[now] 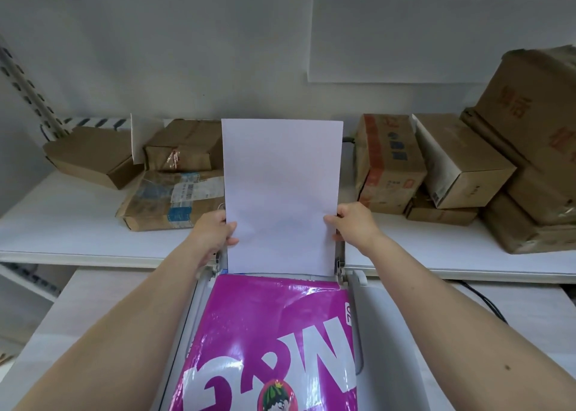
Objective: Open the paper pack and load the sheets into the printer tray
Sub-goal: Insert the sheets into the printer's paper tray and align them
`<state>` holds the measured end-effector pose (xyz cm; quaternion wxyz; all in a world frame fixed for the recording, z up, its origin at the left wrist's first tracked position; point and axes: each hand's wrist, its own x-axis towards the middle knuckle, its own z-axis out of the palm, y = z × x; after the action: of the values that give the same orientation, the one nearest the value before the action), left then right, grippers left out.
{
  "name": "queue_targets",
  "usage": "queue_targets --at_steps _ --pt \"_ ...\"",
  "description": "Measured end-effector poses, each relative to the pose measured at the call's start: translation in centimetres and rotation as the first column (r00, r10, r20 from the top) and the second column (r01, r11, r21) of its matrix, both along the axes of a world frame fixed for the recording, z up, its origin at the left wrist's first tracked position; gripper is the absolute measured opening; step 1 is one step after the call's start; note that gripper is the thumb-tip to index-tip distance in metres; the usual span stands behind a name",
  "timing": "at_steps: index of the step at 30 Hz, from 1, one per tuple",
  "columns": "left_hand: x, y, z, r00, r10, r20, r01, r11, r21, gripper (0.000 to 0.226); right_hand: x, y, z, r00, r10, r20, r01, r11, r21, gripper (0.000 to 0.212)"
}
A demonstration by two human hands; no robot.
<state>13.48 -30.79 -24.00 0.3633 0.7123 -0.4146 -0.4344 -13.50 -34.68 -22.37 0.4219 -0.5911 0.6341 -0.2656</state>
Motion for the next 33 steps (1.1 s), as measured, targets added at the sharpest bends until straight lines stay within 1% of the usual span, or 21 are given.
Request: queue_targets --at_steps 2,4,6,8,11,14,16,18,19,21,23,25,26,29,31,33 --pt "-0.3 0.3 -0.3 1.0 -0.008 -0.028 0.008 1.0 0.013 0.018 -0.1 0.3 -0.4 1.0 0.005 -0.013 -0.005 1.0 0.016 0.026" --pt "-0.5 0.5 -0.7 0.999 -0.01 -0.044 0.011 0.999 0.03 0.016 -0.3 0.7 -0.9 1.0 0.006 -0.024 -0.005 1.0 0.025 0.03" --pt "-0.6 0.6 -1.0 0.999 -0.016 -0.042 0.017 0.999 0.03 0.016 -0.4 1.1 -1.3 0.999 -0.003 -0.032 0.004 1.0 0.029 0.034" --pt "-0.7 0.6 -1.1 0.999 -0.009 -0.034 0.009 1.0 0.02 0.017 -0.4 1.3 -1.6 0.998 -0.011 -0.055 0.012 1.0 0.011 0.032" --pt "-0.9 0.9 -1.2 1.0 0.003 -0.008 -0.003 1.0 0.006 0.017 -0.2 1.8 -1.8 0.988 0.005 -0.155 -0.011 0.999 -0.039 0.031" --pt "-0.8 1.5 -1.7 0.998 0.023 0.059 -0.023 1.0 -0.005 0.017 0.1 3.1 -2.2 0.951 0.007 -0.309 -0.033 0.997 -0.077 0.037" --pt "-0.8 1.8 -2.0 0.994 0.035 0.103 -0.034 0.999 -0.009 0.011 0.1 3.7 -2.7 0.926 -0.017 -0.376 -0.022 0.995 -0.099 0.03" --pt "-1.0 2.1 -2.3 0.987 0.053 0.152 -0.053 0.999 0.0 0.012 0.0 4.1 -2.9 0.917 -0.022 -0.399 -0.022 0.994 -0.104 0.02" --pt "-1.0 2.2 -2.5 0.981 0.062 0.183 -0.065 0.998 0.009 0.015 -0.1 4.2 -3.1 0.916 -0.012 -0.401 -0.031 0.994 -0.101 0.019" --pt "-1.2 2.5 -2.6 0.961 0.071 0.268 -0.084 0.996 0.036 0.015 -0.2 4.4 -3.3 0.909 0.011 -0.417 -0.059 0.993 -0.101 0.018" --pt "-1.4 2.7 -2.5 0.924 0.031 0.381 -0.061 0.996 0.067 0.019 -0.2 4.6 -3.3 0.895 0.021 -0.445 -0.077 0.991 -0.107 0.018" --pt "-1.7 2.7 -1.9 0.892 0.002 0.453 -0.055 0.993 0.104 0.027 -0.2 4.6 -3.3 0.887 0.022 -0.462 -0.08 0.991 -0.107 0.017" --pt "-1.7 2.7 -1.7 0.891 0.011 0.454 -0.066 0.992 0.106 0.025 -0.2 4.6 -3.2 0.886 0.024 -0.464 -0.081 0.991 -0.105 0.016" --pt "-1.7 2.3 -1.0 0.932 0.095 0.349 -0.112 0.993 0.029 0.012 -0.1 4.6 -3.2 0.876 0.058 -0.479 -0.113 0.99 -0.087 0.015" --pt "-1.5 2.2 -0.9 0.939 0.111 0.324 -0.111 0.994 -0.017 0.018 -0.1 4.6 -3.4 0.874 0.091 -0.478 -0.133 0.989 -0.056 0.015" --pt "-1.3 2.1 -0.9 0.941 0.119 0.317 -0.114 0.993 -0.034 0.022 0.0 4.5 -3.2 0.913 0.079 -0.401 -0.108 0.993 -0.049 0.022"
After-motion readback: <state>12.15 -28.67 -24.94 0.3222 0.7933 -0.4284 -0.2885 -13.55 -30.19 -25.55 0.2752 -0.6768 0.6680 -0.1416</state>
